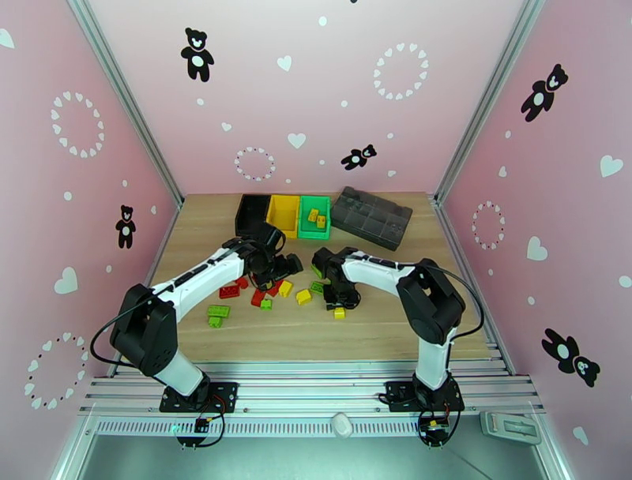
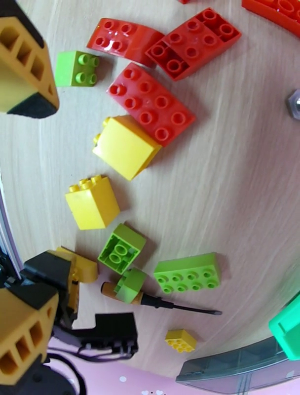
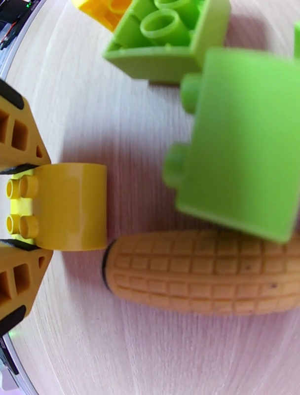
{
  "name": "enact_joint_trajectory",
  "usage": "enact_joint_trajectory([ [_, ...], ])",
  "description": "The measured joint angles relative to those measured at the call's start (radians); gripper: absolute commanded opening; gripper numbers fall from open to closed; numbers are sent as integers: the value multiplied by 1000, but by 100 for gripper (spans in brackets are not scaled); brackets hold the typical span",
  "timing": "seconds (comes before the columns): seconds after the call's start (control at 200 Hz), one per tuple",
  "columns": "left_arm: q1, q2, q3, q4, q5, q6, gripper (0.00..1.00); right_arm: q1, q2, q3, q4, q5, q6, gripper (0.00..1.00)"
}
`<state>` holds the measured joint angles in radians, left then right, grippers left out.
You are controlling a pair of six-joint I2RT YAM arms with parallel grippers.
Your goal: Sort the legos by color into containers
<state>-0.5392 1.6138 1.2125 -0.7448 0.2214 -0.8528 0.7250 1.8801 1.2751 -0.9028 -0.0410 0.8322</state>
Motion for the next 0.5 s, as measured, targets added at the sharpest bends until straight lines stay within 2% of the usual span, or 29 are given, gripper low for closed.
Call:
enact_joint_trajectory([
  [0.155, 9, -4, 4, 28, 1, 6, 98, -26, -58, 38, 20, -52, 4, 28],
  [0.3, 83, 14, 64, 36, 74, 2, 98, -88, -71, 96, 79, -135, 17, 27],
  [0.501, 154, 98, 212, 60, 154, -1, 99, -188, 6, 282, 153, -256, 60, 27],
])
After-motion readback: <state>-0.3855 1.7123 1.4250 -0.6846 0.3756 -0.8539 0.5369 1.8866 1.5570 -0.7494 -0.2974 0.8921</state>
